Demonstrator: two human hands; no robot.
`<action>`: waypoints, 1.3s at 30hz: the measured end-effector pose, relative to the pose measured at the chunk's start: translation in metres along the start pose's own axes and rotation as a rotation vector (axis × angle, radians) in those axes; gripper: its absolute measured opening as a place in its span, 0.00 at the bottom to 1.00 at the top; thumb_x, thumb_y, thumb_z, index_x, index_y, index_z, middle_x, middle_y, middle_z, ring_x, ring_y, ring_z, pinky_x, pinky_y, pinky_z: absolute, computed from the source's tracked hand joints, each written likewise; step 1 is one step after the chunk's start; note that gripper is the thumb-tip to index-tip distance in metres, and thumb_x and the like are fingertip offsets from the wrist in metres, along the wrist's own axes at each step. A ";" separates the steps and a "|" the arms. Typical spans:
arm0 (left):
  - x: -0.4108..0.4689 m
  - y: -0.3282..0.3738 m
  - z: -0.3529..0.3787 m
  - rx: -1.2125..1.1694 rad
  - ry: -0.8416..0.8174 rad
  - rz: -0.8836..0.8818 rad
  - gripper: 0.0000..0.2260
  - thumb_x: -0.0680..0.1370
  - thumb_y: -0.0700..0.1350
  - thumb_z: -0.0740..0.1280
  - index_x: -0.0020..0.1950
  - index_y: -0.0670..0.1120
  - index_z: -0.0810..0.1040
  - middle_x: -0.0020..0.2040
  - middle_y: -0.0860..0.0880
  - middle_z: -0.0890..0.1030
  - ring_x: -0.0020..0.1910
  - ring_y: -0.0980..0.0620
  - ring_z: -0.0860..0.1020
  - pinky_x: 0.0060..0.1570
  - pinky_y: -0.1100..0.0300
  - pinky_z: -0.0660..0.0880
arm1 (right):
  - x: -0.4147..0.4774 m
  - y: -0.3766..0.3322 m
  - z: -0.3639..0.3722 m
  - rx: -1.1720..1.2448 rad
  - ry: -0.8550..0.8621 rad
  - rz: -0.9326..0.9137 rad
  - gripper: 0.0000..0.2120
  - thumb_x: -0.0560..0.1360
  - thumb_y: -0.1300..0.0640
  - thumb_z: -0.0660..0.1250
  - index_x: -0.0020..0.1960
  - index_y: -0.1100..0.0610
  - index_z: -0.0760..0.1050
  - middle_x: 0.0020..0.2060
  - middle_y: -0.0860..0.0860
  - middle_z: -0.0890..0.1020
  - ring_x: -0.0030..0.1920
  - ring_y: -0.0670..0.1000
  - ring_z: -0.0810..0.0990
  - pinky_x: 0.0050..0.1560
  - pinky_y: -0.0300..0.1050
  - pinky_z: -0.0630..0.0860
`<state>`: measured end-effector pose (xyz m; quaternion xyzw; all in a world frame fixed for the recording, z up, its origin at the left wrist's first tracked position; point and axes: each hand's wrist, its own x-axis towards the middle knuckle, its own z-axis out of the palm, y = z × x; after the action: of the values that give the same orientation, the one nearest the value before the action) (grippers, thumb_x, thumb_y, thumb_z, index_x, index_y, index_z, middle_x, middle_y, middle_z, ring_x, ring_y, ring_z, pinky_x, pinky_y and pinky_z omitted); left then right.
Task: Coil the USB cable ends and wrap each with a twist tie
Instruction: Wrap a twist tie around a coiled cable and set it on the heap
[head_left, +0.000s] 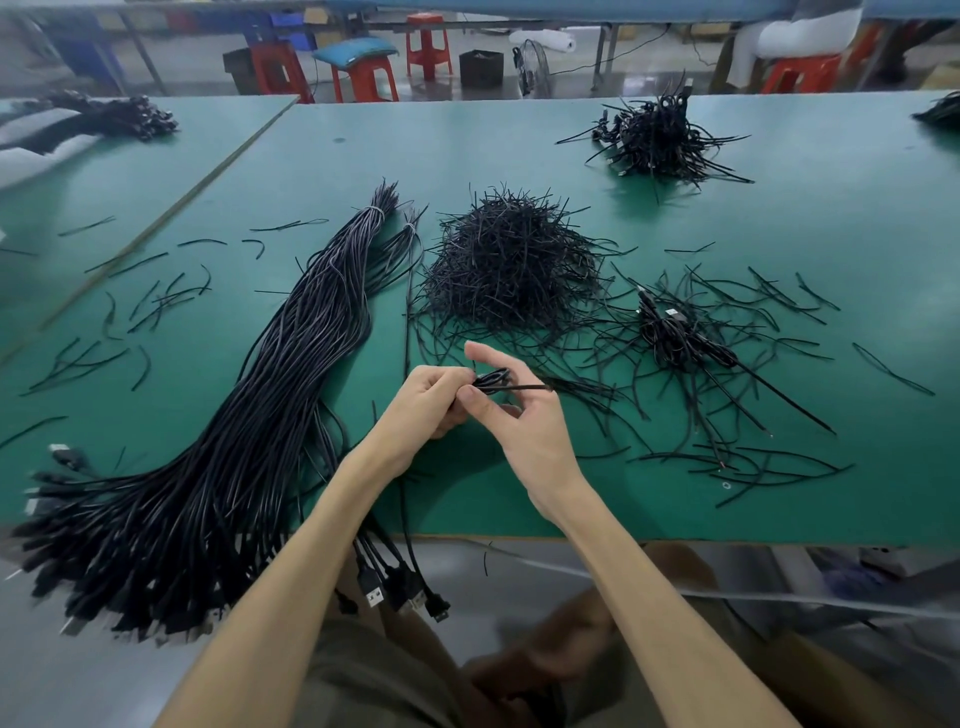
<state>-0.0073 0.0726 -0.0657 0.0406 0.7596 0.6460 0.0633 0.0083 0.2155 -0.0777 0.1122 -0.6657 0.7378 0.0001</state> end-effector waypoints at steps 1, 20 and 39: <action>0.000 0.001 0.000 -0.002 0.003 0.000 0.16 0.78 0.50 0.60 0.31 0.52 0.63 0.25 0.56 0.62 0.23 0.57 0.57 0.23 0.66 0.55 | 0.000 0.000 0.000 -0.006 0.008 0.004 0.16 0.76 0.56 0.74 0.63 0.51 0.80 0.59 0.48 0.82 0.61 0.51 0.80 0.63 0.50 0.78; -0.003 0.002 0.002 0.032 -0.003 -0.001 0.20 0.86 0.43 0.56 0.32 0.47 0.66 0.25 0.53 0.64 0.23 0.56 0.58 0.23 0.66 0.56 | -0.005 0.002 0.001 -0.316 0.165 -0.054 0.03 0.77 0.62 0.72 0.45 0.58 0.78 0.40 0.49 0.84 0.42 0.46 0.80 0.44 0.34 0.73; -0.003 -0.003 0.001 -0.055 0.100 0.087 0.25 0.83 0.51 0.59 0.25 0.52 0.68 0.23 0.53 0.64 0.22 0.55 0.58 0.23 0.64 0.57 | -0.013 -0.009 0.012 -0.402 0.051 -0.216 0.13 0.82 0.55 0.66 0.39 0.45 0.76 0.33 0.37 0.79 0.35 0.43 0.77 0.37 0.30 0.69</action>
<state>-0.0040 0.0729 -0.0692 0.0393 0.7412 0.6701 -0.0018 0.0244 0.2070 -0.0700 0.1618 -0.7832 0.5885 0.1184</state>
